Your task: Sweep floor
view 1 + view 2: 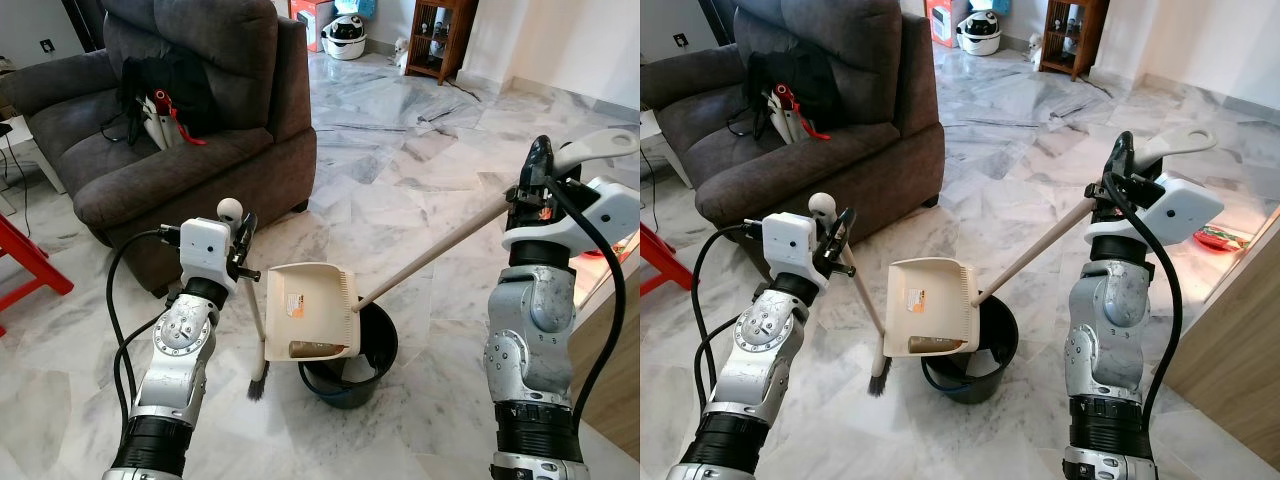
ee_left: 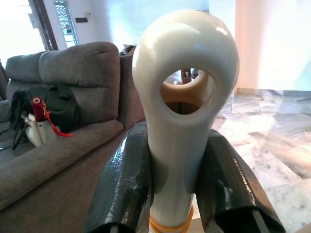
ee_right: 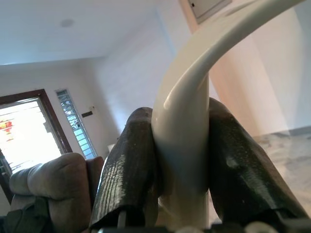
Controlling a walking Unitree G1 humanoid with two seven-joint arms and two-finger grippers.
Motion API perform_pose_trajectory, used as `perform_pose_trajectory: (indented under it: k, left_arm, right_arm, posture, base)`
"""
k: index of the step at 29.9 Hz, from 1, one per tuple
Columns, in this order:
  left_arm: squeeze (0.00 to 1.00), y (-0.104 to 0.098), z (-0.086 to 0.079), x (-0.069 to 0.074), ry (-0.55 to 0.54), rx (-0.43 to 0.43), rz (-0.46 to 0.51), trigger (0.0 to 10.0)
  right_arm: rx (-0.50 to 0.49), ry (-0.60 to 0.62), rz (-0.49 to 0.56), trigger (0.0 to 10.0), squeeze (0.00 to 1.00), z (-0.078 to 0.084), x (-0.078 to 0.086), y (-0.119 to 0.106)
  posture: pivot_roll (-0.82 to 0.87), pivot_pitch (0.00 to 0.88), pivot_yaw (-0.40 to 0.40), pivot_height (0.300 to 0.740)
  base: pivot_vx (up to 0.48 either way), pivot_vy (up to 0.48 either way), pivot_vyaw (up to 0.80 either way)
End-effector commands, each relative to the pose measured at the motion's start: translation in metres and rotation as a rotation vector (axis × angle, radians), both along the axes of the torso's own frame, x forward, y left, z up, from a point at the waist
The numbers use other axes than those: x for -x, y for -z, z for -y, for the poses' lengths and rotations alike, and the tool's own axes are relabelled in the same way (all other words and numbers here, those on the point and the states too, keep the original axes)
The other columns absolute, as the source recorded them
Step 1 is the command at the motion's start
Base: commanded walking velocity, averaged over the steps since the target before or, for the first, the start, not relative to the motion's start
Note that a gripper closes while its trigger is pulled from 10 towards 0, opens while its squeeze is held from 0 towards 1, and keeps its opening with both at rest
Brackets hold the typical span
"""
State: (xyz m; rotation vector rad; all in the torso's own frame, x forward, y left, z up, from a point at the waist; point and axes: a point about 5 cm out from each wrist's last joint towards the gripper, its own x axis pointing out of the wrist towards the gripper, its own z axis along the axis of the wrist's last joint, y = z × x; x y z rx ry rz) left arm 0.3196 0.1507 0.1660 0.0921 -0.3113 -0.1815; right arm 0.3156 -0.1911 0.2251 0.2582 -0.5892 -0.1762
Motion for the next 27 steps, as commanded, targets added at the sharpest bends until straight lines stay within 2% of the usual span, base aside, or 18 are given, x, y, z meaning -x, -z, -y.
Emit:
perform_pose_trajectory:
  k: [1, 6, 9, 12, 14, 21, 27]
  left_arm:
    - [0.0, -0.014, -0.001, -0.002, 0.001, 0.008, 0.066, 10.0]
    - [0.0, -0.014, 0.002, -0.002, 0.012, 0.009, 0.067, 10.0]
    - [0.0, -0.014, 0.003, -0.001, 0.013, 0.01, 0.069, 10.0]
    - [0.0, -0.014, 0.004, -0.001, 0.012, 0.012, 0.07, 10.0]
    - [0.0, -0.014, 0.003, -0.001, 0.009, 0.015, 0.071, 10.0]
    - [0.0, -0.014, 0.004, -0.001, 0.009, 0.019, 0.072, 10.0]
    - [0.0, -0.014, 0.005, -0.001, 0.01, 0.023, 0.074, 10.0]
  right_arm:
    - [0.021, -0.014, 0.125, 10.0, 0.0, -0.007, 0.004, -0.025]
    - [0.089, -0.02, 0.168, 10.0, 0.0, -0.016, 0.007, -0.033]
    - [0.139, -0.042, 0.198, 10.0, 0.0, -0.029, 0.009, -0.04]
    - [0.148, -0.042, 0.21, 10.0, 0.0, -0.033, 0.01, -0.042]
    - [0.199, -0.052, 0.234, 10.0, 0.0, -0.043, 0.012, -0.046]
    - [0.231, -0.102, 0.272, 10.0, 0.0, -0.066, 0.019, -0.052]
    - [0.303, -0.138, 0.304, 10.0, 0.0, -0.084, 0.024, -0.055]
  posture:
    - [0.06, 0.025, 0.076, 0.74]
    - [0.06, 0.027, 0.074, 0.74]
    - [0.07, 0.031, 0.069, 0.74]
    - [0.07, 0.033, 0.066, 0.74]
    - [0.07, 0.037, 0.064, 0.74]
    - [0.07, 0.044, 0.062, 0.74]
    - [0.07, 0.047, 0.06, 0.74]
  base:
    - [0.0, 0.0, 0.0]
    - [0.0, 0.0, 0.0]
    - [0.0, 0.0, 0.0]
    - [0.0, 0.0, 0.0]
    - [0.0, 0.0, 0.0]
    - [0.0, 0.0, 0.0]
    - [0.0, 0.0, 0.0]
